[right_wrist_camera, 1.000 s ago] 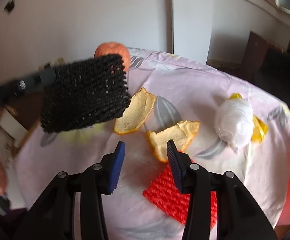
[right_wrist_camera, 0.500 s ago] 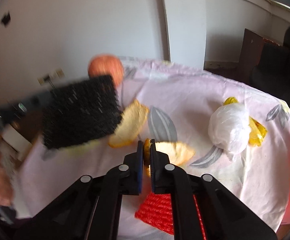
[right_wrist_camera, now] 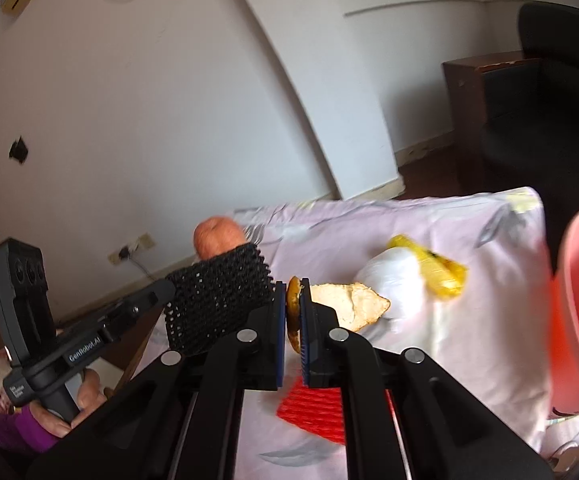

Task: Collect trash
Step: 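Carry the black net and orange peel over the pink bucket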

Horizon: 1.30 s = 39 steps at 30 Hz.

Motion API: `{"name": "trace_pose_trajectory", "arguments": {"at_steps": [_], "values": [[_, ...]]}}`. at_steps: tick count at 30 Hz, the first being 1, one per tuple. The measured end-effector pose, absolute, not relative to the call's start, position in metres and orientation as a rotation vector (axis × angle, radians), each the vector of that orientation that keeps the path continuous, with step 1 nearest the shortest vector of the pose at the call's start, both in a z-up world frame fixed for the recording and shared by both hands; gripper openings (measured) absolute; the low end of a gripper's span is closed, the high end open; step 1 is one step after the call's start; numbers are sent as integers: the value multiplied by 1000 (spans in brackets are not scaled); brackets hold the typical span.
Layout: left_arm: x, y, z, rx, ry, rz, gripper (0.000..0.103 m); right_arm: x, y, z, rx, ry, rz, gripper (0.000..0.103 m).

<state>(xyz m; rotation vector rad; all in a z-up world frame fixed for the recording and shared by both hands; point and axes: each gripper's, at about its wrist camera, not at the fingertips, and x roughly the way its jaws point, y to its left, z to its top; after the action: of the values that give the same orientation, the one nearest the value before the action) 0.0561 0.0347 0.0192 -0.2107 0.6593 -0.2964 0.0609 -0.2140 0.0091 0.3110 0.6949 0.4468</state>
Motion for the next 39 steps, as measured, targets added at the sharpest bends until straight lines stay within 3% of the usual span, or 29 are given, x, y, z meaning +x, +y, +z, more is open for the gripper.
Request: {"name": "trace_pose_trajectory", "arguments": {"at_steps": [18,39], "values": [[61,-92,38,-64,650,-487,9,20,-330,8,425,594,193,6],[75,-249,33,137,639,-616,9,4,-438,-33,555,540,-35,6]]}}
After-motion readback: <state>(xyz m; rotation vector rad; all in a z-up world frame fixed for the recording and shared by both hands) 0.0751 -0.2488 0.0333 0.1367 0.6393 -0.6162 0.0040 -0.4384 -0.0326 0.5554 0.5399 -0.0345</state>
